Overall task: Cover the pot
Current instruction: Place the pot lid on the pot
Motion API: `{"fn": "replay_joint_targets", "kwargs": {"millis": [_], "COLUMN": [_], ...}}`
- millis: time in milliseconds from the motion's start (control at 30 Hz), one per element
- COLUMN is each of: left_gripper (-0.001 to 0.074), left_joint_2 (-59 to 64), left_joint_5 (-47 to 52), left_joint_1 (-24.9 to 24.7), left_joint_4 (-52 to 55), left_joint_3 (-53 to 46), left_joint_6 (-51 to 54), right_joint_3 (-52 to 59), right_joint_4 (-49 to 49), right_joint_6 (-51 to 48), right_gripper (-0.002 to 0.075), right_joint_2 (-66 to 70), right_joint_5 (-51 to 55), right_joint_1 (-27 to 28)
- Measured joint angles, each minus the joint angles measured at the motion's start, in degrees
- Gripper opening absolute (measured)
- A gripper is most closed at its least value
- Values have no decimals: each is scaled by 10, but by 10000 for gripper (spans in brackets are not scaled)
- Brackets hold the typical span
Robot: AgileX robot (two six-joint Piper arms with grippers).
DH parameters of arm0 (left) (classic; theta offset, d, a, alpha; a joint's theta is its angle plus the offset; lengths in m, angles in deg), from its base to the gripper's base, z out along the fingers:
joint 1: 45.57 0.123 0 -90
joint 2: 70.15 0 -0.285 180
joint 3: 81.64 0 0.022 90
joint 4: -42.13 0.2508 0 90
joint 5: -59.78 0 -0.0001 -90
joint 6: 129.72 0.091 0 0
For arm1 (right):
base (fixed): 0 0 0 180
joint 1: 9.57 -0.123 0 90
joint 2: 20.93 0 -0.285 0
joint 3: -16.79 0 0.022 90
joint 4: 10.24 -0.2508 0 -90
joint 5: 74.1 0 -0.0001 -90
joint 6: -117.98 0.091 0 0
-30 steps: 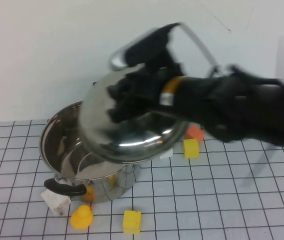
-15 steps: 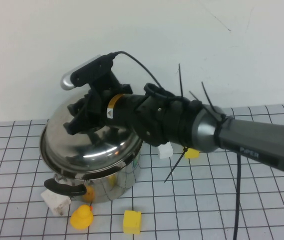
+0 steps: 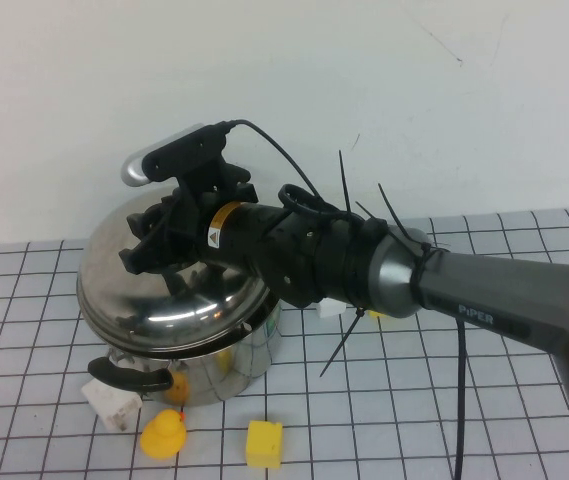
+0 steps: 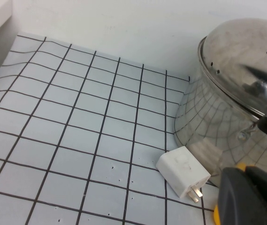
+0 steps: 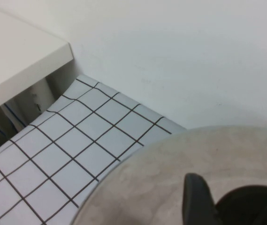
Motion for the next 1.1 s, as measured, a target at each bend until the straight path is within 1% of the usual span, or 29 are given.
{"fn": "replay_joint_targets", "kwargs": {"millis": [1100], "left_gripper": [-3], "left_joint_2": [0], "left_joint_5": [0], "left_joint_1": [0], "left_joint_4": [0], "left_joint_3": [0], "left_joint_6": [-2], "right_joint_3": [-1], "right_joint_4": [-18], "right_joint_6": [3], "right_gripper": [340], "right_joint_2": [-3], "right_joint_5": [35], "right_joint_1": [13]}}
